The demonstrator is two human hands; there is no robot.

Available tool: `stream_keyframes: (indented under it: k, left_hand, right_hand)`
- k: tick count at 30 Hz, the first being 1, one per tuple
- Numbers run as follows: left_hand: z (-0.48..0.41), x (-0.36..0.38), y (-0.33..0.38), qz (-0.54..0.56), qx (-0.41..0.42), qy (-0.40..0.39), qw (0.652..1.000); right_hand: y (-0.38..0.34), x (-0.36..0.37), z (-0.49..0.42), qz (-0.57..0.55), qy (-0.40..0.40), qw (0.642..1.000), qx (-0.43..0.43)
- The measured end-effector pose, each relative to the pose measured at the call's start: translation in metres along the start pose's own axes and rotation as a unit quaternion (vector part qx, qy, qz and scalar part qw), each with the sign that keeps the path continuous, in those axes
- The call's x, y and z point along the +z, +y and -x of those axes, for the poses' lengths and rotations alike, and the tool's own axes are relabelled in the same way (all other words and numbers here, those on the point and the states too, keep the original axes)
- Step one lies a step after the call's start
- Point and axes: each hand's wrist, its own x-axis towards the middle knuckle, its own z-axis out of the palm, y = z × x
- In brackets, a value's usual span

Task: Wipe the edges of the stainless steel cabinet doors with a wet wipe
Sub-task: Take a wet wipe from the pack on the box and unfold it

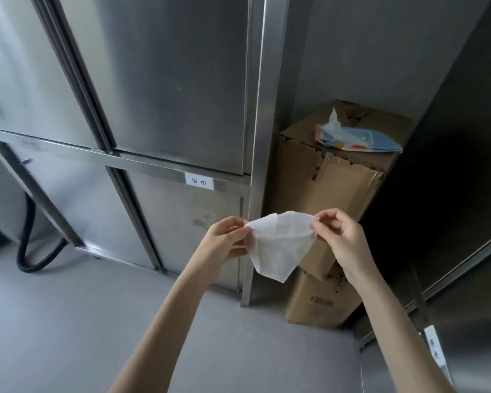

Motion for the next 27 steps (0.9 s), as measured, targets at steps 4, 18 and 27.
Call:
stream_keyframes:
  k: [4, 18, 27]
  left_hand:
    - [0.02, -0.035, 0.005, -0.002, 0.01, 0.001, 1.0]
    - [0.062, -0.153, -0.002, -0.149, 0.076, 0.088, 0.982]
    - [0.076, -0.201, 0.006, -0.001, 0.084, 0.111, 0.99]
  right_hand:
    - [-0.009, 0.047, 0.023, -0.125, -0.133, 0.976, 0.12]
    - [-0.032, 0.175, 0.068, -0.109, -0.256, 0.96, 0.04]
    - [-0.034, 0.201, 0.077, -0.096, -0.272, 0.957, 0.002]
